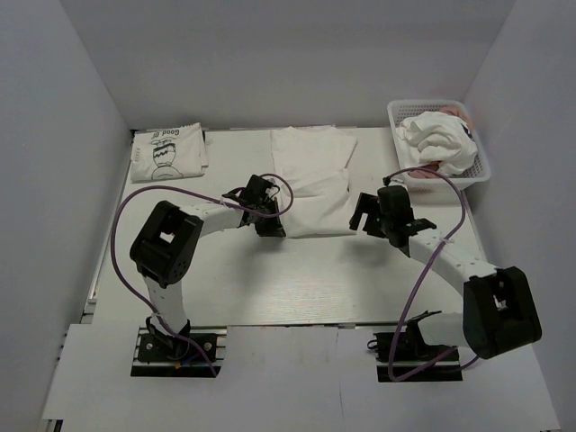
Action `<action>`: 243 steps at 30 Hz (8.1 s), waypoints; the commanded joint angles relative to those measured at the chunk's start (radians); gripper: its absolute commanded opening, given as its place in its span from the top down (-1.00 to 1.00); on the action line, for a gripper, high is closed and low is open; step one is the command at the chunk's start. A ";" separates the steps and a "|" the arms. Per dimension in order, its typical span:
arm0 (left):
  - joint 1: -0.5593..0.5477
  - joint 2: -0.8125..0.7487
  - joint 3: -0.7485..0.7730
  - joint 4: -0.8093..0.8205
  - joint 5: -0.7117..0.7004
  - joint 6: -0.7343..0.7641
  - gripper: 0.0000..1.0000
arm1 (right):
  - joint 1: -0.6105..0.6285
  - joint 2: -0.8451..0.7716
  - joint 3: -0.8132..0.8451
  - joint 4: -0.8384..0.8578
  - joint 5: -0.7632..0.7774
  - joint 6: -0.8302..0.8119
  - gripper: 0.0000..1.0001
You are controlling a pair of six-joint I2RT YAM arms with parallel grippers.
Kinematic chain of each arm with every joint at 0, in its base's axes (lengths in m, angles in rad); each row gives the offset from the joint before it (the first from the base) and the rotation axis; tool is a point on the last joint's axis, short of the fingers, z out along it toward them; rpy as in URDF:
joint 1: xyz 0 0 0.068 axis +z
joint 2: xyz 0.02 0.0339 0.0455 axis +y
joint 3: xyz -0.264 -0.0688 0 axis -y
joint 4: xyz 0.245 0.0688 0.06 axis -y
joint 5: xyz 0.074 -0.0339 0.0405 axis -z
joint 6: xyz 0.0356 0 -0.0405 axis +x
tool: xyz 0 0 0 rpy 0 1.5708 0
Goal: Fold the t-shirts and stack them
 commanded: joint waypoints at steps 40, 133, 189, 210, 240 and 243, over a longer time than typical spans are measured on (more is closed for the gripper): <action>-0.211 -0.727 -0.292 -0.069 -0.079 -0.115 1.00 | 0.014 -0.370 0.037 -0.405 -0.390 -0.074 1.00; -0.199 -0.614 -0.283 -0.130 -0.145 -0.085 -1.00 | 0.163 -0.508 -0.193 -0.165 -0.361 0.021 -0.81; -0.139 -0.332 -0.102 -0.356 -0.669 -0.247 1.00 | 0.117 0.412 0.365 0.001 -0.062 -0.131 1.00; -0.092 -0.456 -0.285 -0.102 -0.326 -0.256 -0.99 | 0.128 0.260 0.355 -0.010 -0.146 -0.189 -0.81; -0.073 -0.163 -0.139 -0.044 -0.431 -0.188 0.02 | 0.163 0.549 0.390 0.047 -0.520 -0.382 1.00; -0.073 -0.117 -0.102 -0.062 -0.431 -0.172 0.59 | 0.149 0.535 0.392 0.033 -0.589 -0.404 1.00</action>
